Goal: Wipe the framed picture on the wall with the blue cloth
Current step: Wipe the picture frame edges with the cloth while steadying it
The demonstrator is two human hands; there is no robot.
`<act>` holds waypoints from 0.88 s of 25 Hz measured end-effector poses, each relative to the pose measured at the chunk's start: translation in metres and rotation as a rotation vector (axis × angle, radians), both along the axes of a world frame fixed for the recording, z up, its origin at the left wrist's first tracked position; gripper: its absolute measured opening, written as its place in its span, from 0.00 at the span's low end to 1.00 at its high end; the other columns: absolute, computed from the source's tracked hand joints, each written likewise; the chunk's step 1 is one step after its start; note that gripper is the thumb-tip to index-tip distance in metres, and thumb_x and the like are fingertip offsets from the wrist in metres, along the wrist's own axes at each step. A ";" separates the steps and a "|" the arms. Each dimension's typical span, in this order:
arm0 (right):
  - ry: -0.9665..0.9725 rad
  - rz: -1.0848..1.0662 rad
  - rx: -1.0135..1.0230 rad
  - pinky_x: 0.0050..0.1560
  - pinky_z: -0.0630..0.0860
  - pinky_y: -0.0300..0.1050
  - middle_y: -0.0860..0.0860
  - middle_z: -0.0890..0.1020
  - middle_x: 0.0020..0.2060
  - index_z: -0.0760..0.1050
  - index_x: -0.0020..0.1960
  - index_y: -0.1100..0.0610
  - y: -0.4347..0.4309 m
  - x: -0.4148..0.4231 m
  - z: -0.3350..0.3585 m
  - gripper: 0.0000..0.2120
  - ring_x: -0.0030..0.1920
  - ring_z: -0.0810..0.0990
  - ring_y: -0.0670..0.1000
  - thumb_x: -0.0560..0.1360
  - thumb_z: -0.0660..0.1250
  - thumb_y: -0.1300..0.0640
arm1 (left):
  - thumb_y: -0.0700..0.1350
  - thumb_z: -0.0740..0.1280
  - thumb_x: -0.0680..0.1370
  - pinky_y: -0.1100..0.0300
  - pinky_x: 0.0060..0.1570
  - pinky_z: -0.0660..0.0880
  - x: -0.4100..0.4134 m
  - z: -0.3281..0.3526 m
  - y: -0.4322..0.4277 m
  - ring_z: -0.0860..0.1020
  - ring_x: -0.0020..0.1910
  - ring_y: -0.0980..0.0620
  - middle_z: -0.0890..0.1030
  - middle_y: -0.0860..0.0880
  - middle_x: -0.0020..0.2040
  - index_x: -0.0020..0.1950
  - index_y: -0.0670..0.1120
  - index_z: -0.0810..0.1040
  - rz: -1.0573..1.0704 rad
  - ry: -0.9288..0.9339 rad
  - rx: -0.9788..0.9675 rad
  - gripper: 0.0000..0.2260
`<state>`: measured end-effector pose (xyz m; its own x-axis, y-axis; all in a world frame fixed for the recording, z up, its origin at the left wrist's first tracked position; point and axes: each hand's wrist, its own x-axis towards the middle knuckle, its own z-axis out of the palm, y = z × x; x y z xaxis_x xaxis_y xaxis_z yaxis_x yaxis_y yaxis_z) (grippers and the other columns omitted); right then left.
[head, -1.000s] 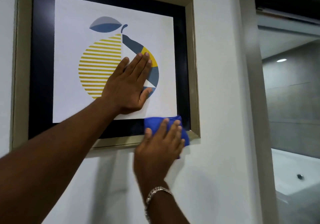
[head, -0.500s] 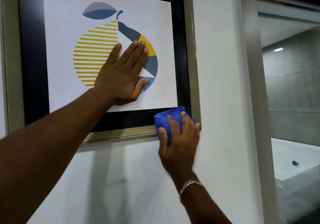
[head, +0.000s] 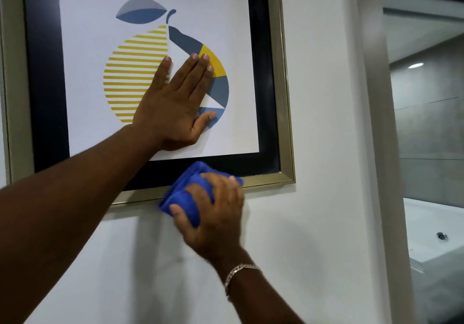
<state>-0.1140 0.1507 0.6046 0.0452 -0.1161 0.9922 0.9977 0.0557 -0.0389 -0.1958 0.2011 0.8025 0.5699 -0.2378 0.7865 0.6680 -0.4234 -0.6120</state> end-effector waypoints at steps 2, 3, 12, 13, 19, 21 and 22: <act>0.000 -0.042 0.000 0.63 0.66 0.58 0.60 0.80 0.53 0.76 0.53 0.54 -0.011 0.034 0.000 0.18 0.55 0.74 0.59 0.73 0.65 0.42 | 0.60 0.49 0.79 0.37 0.76 0.47 -0.001 0.000 -0.001 0.50 0.80 0.44 0.52 0.41 0.81 0.79 0.40 0.49 0.009 0.001 0.000 0.35; 0.011 -0.052 -0.006 0.62 0.67 0.59 0.60 0.79 0.53 0.76 0.53 0.55 -0.017 0.049 -0.001 0.18 0.55 0.73 0.59 0.73 0.65 0.42 | 0.60 0.49 0.79 0.37 0.76 0.47 -0.001 0.001 -0.002 0.50 0.80 0.44 0.52 0.41 0.81 0.79 0.40 0.49 0.014 0.005 -0.001 0.35; 0.044 -0.021 -0.072 0.69 0.63 0.60 0.58 0.78 0.55 0.70 0.58 0.56 -0.046 0.096 0.014 0.18 0.57 0.75 0.57 0.78 0.58 0.43 | 0.60 0.48 0.79 0.37 0.76 0.49 -0.001 0.001 -0.006 0.51 0.80 0.44 0.53 0.41 0.80 0.78 0.40 0.50 0.045 -0.009 0.000 0.35; 0.039 -0.009 -0.080 0.69 0.63 0.59 0.57 0.79 0.54 0.69 0.59 0.56 -0.049 0.099 0.021 0.18 0.56 0.75 0.57 0.78 0.58 0.44 | 0.60 0.48 0.79 0.37 0.76 0.49 -0.001 0.001 -0.006 0.51 0.80 0.44 0.53 0.41 0.80 0.78 0.40 0.50 0.047 -0.010 0.000 0.35; -0.118 -0.057 -0.123 0.58 0.67 0.50 0.54 0.79 0.47 0.69 0.57 0.55 -0.067 0.120 0.075 0.15 0.48 0.74 0.54 0.79 0.55 0.45 | 0.60 0.49 0.78 0.38 0.76 0.50 0.001 -0.001 -0.008 0.52 0.80 0.44 0.54 0.41 0.80 0.78 0.39 0.52 0.046 -0.027 0.002 0.35; -0.197 -0.165 -0.121 0.53 0.67 0.51 0.55 0.78 0.45 0.71 0.56 0.56 -0.068 0.126 0.097 0.12 0.46 0.74 0.56 0.78 0.59 0.50 | 0.60 0.49 0.78 0.38 0.76 0.51 0.001 -0.002 -0.009 0.52 0.79 0.44 0.54 0.41 0.80 0.78 0.39 0.53 0.050 -0.038 0.003 0.34; -0.226 -0.210 -0.118 0.52 0.67 0.52 0.55 0.78 0.45 0.71 0.55 0.57 -0.068 0.129 0.111 0.11 0.45 0.74 0.57 0.78 0.60 0.51 | 0.60 0.49 0.78 0.38 0.76 0.51 0.001 -0.002 -0.009 0.53 0.79 0.44 0.54 0.41 0.80 0.78 0.39 0.53 0.054 -0.044 0.004 0.34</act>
<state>0.0145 0.0825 0.7157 -0.1907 0.0172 0.9815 0.9710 -0.1435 0.1912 -0.1945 0.1924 0.8004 0.5467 -0.2106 0.8104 0.7164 -0.3835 -0.5829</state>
